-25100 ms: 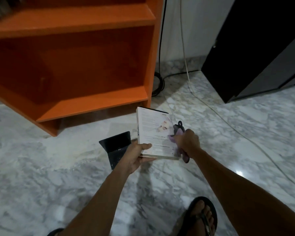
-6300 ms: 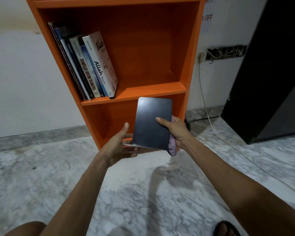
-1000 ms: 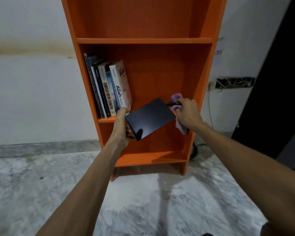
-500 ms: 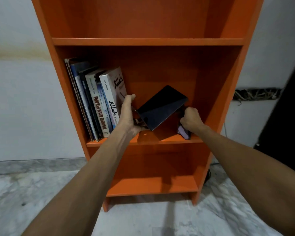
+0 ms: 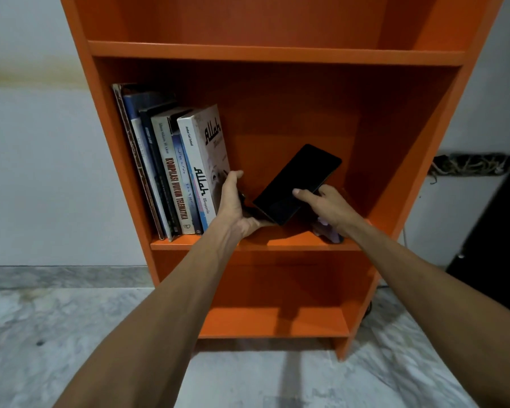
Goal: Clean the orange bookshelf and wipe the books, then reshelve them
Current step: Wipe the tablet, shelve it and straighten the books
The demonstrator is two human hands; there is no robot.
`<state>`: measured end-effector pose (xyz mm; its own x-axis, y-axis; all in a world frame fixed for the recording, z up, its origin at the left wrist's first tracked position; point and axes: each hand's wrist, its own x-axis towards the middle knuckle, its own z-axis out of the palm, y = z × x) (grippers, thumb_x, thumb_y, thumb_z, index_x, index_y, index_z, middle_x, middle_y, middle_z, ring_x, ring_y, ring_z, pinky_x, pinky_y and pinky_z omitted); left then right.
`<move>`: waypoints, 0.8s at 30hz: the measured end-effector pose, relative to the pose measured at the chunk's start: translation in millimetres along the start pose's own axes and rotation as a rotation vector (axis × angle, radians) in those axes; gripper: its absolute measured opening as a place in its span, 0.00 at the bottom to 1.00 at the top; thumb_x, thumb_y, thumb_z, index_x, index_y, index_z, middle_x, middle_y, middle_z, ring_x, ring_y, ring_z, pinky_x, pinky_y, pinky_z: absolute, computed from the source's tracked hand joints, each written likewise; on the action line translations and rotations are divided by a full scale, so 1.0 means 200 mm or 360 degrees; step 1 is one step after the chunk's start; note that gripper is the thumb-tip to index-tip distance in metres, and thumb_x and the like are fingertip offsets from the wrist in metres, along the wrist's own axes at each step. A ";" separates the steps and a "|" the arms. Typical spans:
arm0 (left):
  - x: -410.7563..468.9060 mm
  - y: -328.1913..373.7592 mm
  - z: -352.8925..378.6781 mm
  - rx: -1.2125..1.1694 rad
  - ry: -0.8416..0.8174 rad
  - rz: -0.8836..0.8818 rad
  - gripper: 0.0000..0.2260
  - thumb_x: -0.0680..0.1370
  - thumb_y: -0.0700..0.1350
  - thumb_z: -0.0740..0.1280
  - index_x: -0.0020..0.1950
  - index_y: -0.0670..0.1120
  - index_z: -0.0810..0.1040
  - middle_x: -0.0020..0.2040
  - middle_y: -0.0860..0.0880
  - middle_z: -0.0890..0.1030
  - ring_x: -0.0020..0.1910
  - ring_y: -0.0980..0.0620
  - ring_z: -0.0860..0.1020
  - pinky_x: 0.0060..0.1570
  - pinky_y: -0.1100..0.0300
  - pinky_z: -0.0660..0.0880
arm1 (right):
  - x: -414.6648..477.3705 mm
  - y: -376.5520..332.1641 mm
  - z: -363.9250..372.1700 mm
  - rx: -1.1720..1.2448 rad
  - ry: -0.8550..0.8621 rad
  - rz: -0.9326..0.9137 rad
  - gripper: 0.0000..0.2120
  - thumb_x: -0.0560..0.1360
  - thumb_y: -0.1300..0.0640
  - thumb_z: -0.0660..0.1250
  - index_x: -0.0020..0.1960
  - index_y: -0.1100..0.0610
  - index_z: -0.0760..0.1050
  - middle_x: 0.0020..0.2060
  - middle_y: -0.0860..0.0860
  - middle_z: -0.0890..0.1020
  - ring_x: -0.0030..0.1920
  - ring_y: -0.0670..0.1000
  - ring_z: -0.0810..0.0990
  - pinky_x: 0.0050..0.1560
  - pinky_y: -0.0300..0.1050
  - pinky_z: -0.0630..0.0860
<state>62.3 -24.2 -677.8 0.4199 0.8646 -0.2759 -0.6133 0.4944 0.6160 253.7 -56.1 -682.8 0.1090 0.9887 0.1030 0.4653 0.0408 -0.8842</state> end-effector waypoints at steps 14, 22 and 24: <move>-0.34 -0.09 -0.16 0.1556 0.1139 0.1402 0.07 0.74 0.44 0.65 0.39 0.45 0.69 0.34 0.49 0.73 0.36 0.46 0.75 0.33 0.55 0.72 | 0.00 -0.14 0.20 -0.0025 0.0745 0.0005 0.13 0.83 0.55 0.56 0.43 0.59 0.70 0.40 0.54 0.76 0.36 0.52 0.74 0.34 0.45 0.70; -0.29 -0.05 -0.30 0.2007 0.1342 0.1233 0.37 0.72 0.55 0.71 0.72 0.38 0.59 0.67 0.40 0.66 0.65 0.42 0.68 0.58 0.49 0.72 | 0.00 -0.19 0.38 -0.0317 0.0629 -0.0306 0.17 0.84 0.62 0.53 0.71 0.65 0.68 0.48 0.60 0.79 0.45 0.59 0.79 0.41 0.50 0.76; -0.26 -0.04 -0.27 0.1991 0.1417 0.1263 0.37 0.72 0.54 0.72 0.70 0.37 0.59 0.67 0.39 0.65 0.65 0.41 0.67 0.59 0.51 0.70 | 0.01 -0.19 0.42 -0.0352 0.0649 -0.0321 0.17 0.83 0.63 0.53 0.70 0.65 0.69 0.48 0.62 0.79 0.47 0.61 0.80 0.45 0.55 0.78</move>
<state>9.3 -68.3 -707.5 -0.4370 0.8369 0.3297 0.5600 -0.0337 0.8278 162.0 -42.7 -688.0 0.3113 0.8257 0.4703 0.6826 0.1500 -0.7152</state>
